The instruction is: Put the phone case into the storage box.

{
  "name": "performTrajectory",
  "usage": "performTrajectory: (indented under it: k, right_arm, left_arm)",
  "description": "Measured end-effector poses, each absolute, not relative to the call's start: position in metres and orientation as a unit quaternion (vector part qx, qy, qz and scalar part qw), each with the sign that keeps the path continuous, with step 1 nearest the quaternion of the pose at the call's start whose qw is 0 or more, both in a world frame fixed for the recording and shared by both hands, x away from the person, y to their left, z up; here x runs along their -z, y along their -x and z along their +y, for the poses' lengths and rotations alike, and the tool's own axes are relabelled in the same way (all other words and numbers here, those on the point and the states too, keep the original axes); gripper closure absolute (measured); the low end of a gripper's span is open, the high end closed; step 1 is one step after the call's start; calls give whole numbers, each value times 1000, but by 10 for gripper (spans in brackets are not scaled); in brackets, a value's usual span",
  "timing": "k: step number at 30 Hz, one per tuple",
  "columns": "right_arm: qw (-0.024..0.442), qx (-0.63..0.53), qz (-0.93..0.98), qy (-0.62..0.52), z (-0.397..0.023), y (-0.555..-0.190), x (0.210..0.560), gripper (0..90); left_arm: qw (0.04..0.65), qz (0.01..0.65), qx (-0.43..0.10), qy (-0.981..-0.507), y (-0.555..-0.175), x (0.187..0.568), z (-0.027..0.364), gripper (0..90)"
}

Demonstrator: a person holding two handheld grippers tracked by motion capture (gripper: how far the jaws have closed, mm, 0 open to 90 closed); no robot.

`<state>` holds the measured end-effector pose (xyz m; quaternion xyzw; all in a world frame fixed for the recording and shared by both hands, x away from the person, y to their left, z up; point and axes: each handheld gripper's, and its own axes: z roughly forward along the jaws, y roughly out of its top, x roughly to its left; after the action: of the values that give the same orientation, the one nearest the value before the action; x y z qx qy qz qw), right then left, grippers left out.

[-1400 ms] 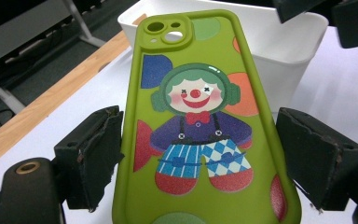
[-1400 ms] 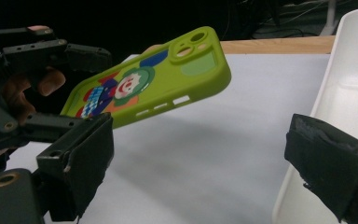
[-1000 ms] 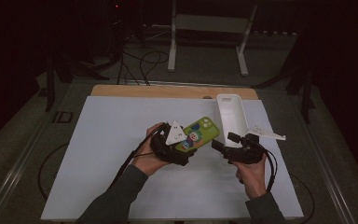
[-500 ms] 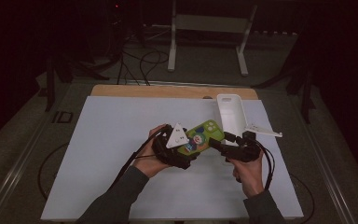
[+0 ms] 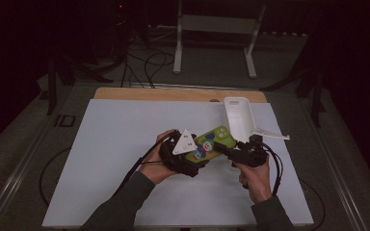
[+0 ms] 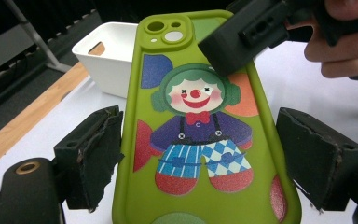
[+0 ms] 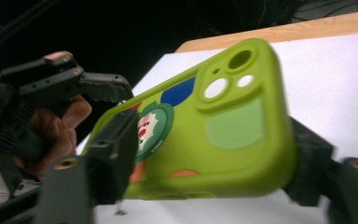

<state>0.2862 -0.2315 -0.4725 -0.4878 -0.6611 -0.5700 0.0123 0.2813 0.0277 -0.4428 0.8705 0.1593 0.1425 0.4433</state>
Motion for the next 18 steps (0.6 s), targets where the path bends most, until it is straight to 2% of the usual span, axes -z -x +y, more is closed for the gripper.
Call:
performTrajectory:
  k: [8, 13, 17, 18]
  right_arm:
    - [38, 593, -646, 479, -237, -287, 472, 597]
    - [49, 601, -648, 466, -232, -286, 472, 716]
    - [44, 600, -654, 459, -229, -285, 471, 761]
    - [39, 597, -657, 459, -228, -285, 471, 779]
  left_arm:
    - [431, 159, -134, -878, -282, 448, 24, 165]
    - [409, 161, -131, -889, -287, 459, 16, 166]
    - [403, 165, -129, -891, -288, 462, 13, 163]
    - [408, 163, -124, -890, -289, 462, 15, 225]
